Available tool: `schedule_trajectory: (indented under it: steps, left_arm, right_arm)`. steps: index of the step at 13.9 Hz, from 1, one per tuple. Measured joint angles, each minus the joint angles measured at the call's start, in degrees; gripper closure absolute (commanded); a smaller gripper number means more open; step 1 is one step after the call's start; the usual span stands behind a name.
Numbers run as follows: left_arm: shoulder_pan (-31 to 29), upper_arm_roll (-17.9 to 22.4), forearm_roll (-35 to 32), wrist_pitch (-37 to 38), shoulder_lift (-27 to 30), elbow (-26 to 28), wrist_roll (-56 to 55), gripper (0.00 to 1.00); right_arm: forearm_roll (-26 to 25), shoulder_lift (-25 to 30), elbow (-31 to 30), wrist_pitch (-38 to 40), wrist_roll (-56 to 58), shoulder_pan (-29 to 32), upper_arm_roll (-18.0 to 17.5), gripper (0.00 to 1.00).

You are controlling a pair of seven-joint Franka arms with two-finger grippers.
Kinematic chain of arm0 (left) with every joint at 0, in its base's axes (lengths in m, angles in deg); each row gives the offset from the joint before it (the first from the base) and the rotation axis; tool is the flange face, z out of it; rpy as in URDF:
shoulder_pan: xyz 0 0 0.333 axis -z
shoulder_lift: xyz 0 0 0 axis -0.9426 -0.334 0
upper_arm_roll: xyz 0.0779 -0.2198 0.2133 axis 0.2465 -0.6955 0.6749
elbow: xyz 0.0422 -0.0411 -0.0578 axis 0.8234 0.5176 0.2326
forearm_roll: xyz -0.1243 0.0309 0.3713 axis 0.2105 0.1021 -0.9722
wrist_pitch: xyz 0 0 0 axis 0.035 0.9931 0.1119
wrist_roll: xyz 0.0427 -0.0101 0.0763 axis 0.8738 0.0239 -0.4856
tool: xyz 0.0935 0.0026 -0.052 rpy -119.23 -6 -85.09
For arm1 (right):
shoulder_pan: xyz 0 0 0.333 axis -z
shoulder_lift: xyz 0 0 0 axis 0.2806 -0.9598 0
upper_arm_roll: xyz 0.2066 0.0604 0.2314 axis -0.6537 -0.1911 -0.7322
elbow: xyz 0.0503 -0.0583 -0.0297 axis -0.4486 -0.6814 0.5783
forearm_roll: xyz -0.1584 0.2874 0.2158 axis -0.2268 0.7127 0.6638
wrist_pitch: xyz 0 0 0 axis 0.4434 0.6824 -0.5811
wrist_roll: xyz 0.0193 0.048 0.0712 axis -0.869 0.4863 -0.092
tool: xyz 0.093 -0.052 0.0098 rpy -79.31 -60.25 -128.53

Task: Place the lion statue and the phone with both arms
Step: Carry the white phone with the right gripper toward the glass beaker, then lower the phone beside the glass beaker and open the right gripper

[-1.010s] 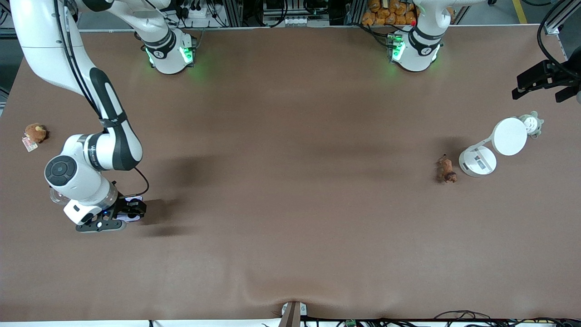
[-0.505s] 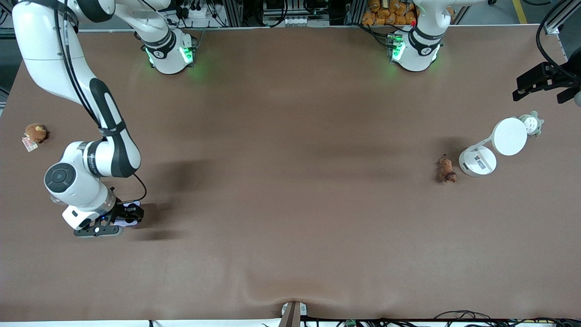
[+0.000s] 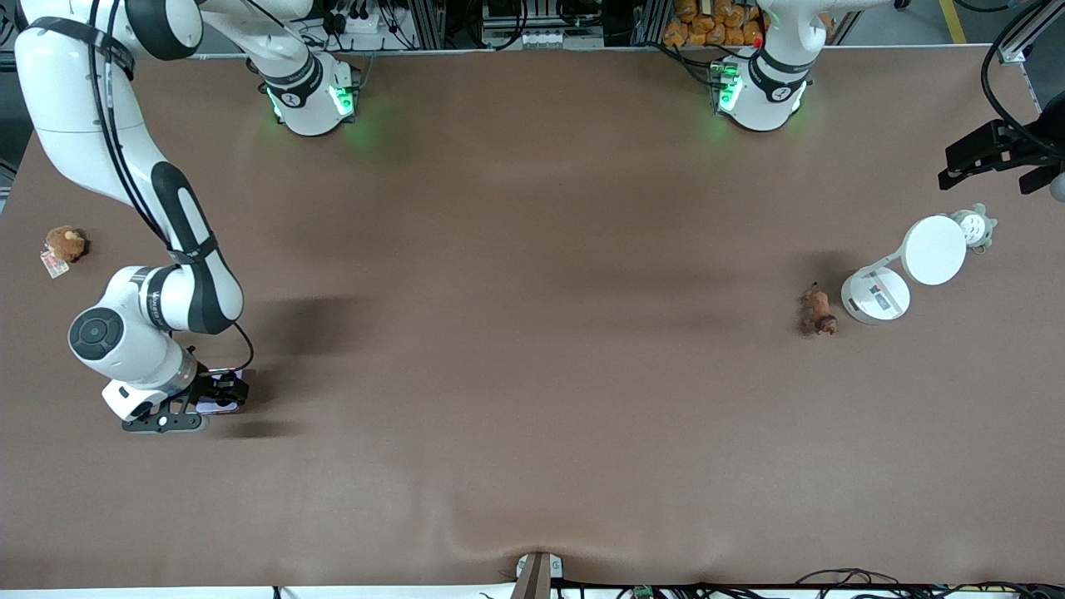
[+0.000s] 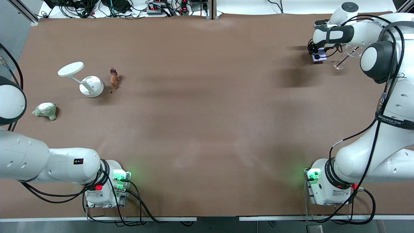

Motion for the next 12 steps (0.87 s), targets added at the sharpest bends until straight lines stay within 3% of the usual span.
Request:
schedule_trajectory:
  steps: [5, 6, 7, 12]
  left_arm:
    - [-0.02, 0.03, 0.00, -0.01, -0.07, 0.00, -0.07, 0.00]
    - [-0.02, 0.03, 0.00, -0.02, -0.18, 0.00, -0.07, 0.00]
    - [-0.02, 0.02, 0.00, -0.01, -0.32, 0.00, -0.07, 0.00]
    - [0.05, -0.15, 0.00, -0.02, -0.55, 0.00, -0.07, 0.00]
  right_arm:
    - [0.92, -0.72, -0.57, 0.54, -0.05, 0.27, 0.00, 0.54]
    - [1.54, -0.78, -0.88, 0.53, -0.05, 0.35, 0.00, 0.38]
    - [1.82, -0.78, -0.97, 0.54, -0.05, 0.45, 0.00, 0.00]
    - [2.33, -0.78, -1.01, 0.89, -0.03, 1.04, 0.00, 0.00]
